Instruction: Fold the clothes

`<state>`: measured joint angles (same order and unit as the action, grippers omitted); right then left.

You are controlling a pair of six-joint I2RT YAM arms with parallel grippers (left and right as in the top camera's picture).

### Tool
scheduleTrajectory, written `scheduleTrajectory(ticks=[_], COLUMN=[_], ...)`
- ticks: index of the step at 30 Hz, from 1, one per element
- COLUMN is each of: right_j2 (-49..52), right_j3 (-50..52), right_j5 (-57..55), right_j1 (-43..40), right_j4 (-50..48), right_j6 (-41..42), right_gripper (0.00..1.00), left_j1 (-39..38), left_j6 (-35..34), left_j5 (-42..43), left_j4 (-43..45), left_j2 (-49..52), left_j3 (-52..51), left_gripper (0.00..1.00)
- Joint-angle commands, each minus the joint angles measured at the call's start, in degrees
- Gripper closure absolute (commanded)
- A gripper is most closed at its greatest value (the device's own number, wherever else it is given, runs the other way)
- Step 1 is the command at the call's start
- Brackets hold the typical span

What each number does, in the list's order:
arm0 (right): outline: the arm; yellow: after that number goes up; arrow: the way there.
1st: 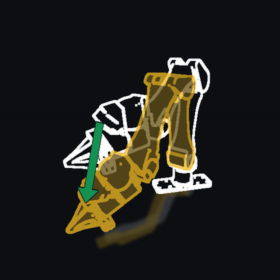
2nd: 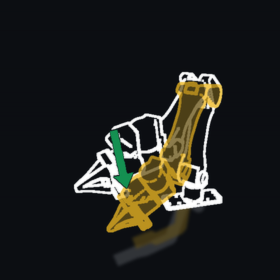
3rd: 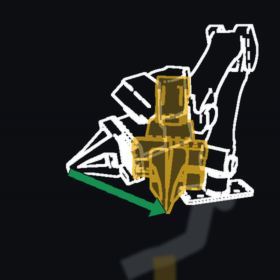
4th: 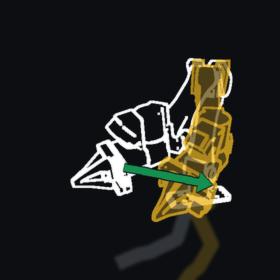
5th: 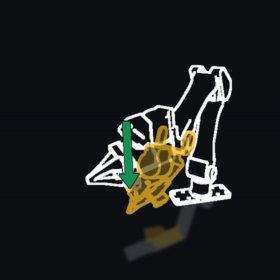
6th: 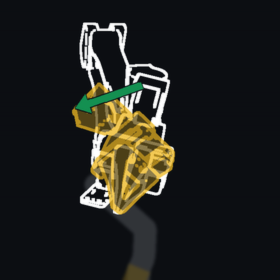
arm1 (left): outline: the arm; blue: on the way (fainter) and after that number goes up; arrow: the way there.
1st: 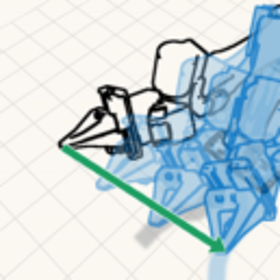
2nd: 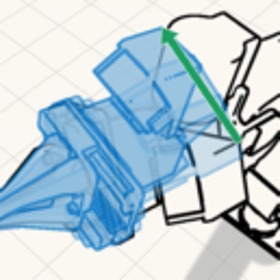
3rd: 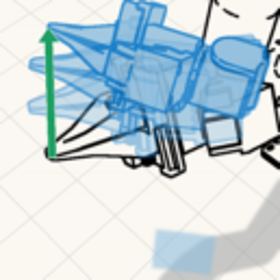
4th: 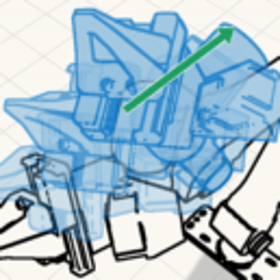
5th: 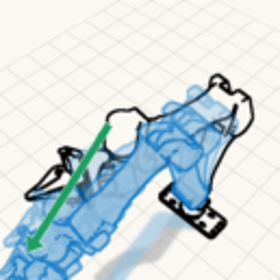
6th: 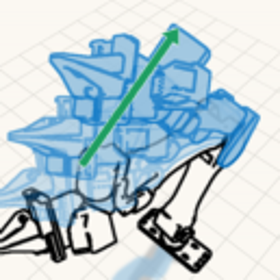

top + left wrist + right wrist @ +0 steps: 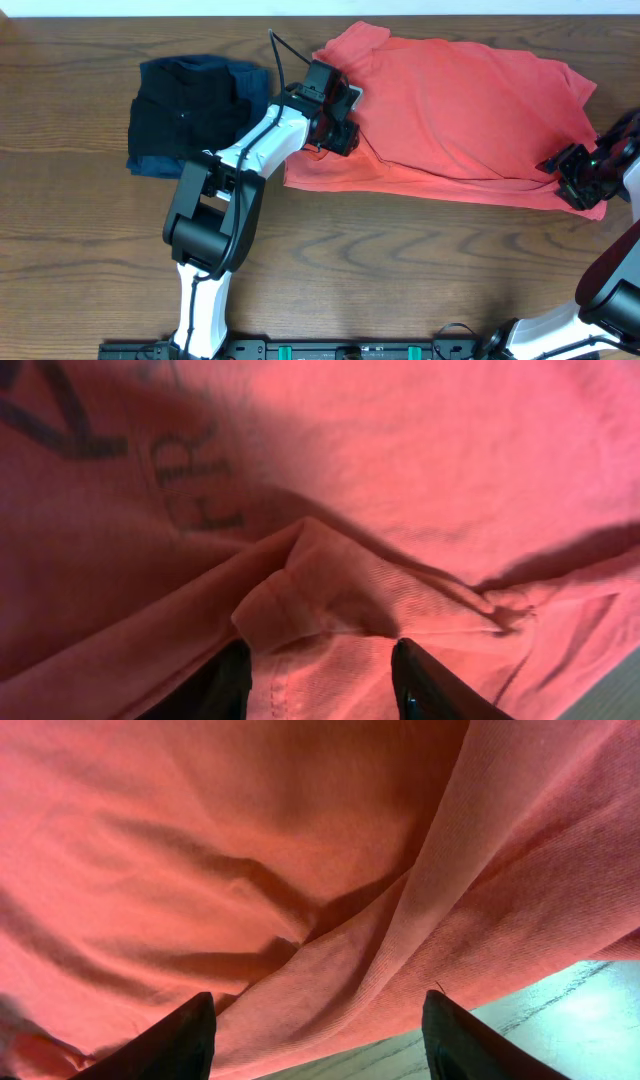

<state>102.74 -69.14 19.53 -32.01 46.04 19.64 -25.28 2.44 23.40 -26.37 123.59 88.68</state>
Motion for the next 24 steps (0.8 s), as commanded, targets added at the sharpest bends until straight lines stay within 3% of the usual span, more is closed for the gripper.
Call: scheduleTrajectory(ticks=[1, 4, 8, 24], right_j2=[0.52, 0.52, 0.52, 0.52], right_j3=[0.37, 0.37, 0.37, 0.37], right_j5=[0.0, 0.0, -0.02, -0.02], right_j1=[0.04, 0.04, 0.04, 0.04], right_j4=[0.09, 0.09, 0.02, -0.15], right_j6=[-0.83, -0.83, -0.83, -0.83], right_gripper=[0.35, 0.35, 0.34, 0.34], left_j1=[0.17, 0.2, 0.07, -5.46], left_j6=[0.31, 0.26, 0.26, 2.51], left_j5=[-0.42, 0.17, 0.15, -0.15], left_j4=[0.5, 0.74, 0.33, 1.44], left_j2=[0.74, 0.48, -0.7, -2.95], left_j3=[0.76, 0.76, 1.01, 2.32], left_gripper=[0.62, 0.76, 0.81, 0.87])
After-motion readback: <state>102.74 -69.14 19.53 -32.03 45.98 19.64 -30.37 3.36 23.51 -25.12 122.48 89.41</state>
